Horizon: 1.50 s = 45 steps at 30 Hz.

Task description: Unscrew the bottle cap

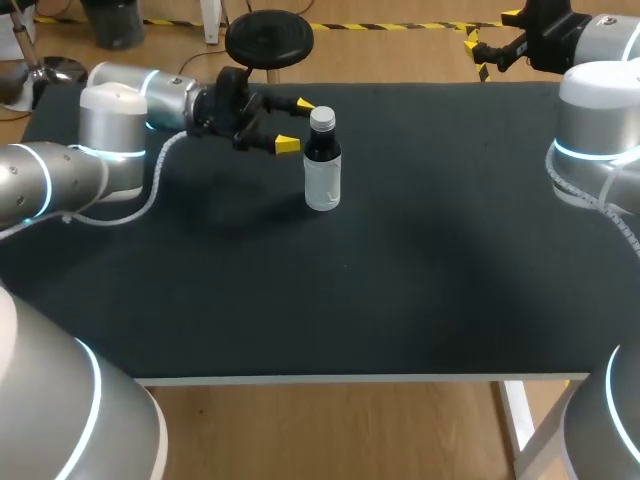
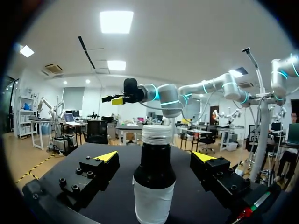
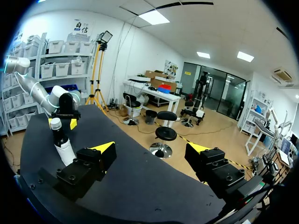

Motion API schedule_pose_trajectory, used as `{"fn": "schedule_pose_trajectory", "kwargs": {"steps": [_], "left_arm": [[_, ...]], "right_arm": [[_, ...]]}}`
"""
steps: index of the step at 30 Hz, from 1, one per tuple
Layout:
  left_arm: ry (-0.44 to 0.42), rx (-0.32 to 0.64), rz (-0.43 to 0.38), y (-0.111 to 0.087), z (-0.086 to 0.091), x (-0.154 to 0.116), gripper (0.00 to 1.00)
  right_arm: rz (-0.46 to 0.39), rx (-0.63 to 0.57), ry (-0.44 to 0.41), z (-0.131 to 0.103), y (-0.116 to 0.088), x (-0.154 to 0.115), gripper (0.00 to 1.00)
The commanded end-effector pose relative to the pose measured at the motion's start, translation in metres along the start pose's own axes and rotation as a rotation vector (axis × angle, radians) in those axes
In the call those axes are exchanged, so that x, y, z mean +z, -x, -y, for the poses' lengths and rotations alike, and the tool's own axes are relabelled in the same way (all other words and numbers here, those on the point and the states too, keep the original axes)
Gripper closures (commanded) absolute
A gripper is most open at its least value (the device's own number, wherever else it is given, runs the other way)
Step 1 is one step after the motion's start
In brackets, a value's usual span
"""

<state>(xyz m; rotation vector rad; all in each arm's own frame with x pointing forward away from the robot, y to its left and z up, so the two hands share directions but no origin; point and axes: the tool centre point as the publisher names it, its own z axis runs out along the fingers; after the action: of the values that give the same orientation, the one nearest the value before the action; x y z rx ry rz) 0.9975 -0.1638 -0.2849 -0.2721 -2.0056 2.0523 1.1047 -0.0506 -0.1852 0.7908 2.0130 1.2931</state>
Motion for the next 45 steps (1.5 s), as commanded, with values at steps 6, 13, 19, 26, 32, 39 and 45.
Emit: {"fn": "schedule_pose_trajectory", "kwargs": {"steps": [6, 13, 19, 26, 32, 39, 45], "left_arm": [[0.011, 0.004, -0.033, 0.008, -0.003, 0.015, 0.00], [0.015, 0.006, -0.039, 0.008, -0.004, 0.025, 0.00], [0.017, 0.006, -0.049, 0.010, -0.005, 0.031, 0.00], [0.023, 0.008, -0.062, 0.010, -0.004, 0.036, 0.00], [0.031, 0.011, -0.071, 0.010, -0.003, 0.040, 0.00], [0.039, 0.016, -0.076, 0.010, -0.002, 0.041, 0.00], [0.043, 0.019, -0.080, 0.010, -0.002, 0.041, 0.51]], "right_arm": [[0.001, 0.000, 0.000, 0.000, 0.000, 0.000, 0.00], [0.001, 0.000, 0.000, 0.000, 0.000, 0.000, 0.00], [0.001, 0.000, 0.000, 0.000, 0.000, 0.000, 0.00], [0.001, 0.000, 0.000, 0.000, 0.000, 0.000, 0.00], [0.001, 0.000, 0.000, 0.000, 0.000, 0.000, 0.00], [0.001, 0.000, 0.000, 0.000, 0.000, 0.000, 0.00], [0.001, 0.000, 0.000, 0.000, 0.000, 0.000, 0.00]]}}
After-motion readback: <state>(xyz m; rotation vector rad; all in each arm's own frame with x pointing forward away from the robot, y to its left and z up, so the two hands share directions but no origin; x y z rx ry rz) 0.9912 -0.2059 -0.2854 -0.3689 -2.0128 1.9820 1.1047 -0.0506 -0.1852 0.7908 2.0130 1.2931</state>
